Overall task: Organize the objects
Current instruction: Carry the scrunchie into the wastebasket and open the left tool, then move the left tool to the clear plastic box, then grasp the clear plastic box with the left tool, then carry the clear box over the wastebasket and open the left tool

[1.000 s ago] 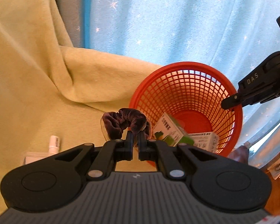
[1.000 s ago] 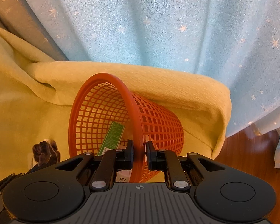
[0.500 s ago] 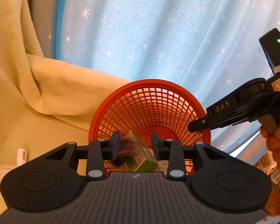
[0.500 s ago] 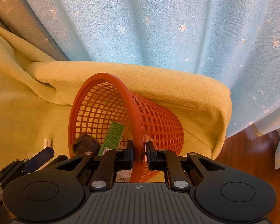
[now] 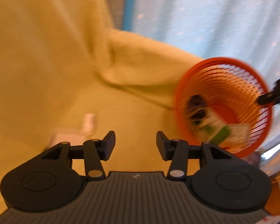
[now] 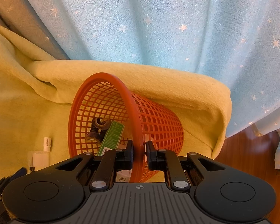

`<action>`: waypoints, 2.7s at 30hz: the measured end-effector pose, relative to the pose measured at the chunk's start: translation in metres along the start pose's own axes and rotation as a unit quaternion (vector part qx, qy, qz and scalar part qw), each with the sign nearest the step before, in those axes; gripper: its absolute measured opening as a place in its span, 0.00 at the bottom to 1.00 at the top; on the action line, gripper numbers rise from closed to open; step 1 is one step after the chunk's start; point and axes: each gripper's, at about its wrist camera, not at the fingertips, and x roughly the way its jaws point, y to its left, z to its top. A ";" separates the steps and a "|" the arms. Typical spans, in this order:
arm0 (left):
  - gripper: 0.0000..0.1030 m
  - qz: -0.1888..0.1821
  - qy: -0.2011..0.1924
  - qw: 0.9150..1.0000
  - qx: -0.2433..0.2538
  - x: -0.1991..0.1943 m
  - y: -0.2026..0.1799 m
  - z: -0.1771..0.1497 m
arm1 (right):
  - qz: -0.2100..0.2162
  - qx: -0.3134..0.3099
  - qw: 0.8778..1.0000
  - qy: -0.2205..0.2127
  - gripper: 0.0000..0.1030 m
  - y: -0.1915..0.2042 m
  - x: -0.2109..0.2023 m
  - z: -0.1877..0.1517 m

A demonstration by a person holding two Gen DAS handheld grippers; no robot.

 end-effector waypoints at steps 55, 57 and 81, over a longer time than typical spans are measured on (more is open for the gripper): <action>0.80 0.148 0.075 0.986 0.020 0.103 0.076 -0.034 | -0.004 -0.002 1.000 -0.009 0.10 0.002 0.000 0.001; 0.80 0.145 0.079 0.986 0.019 0.097 0.073 -0.038 | -0.004 -0.003 1.000 -0.009 0.10 0.002 0.000 0.000; 0.80 0.030 -0.015 0.999 0.014 -0.021 -0.014 -0.002 | 0.003 -0.038 0.999 -0.007 0.10 0.003 0.003 0.000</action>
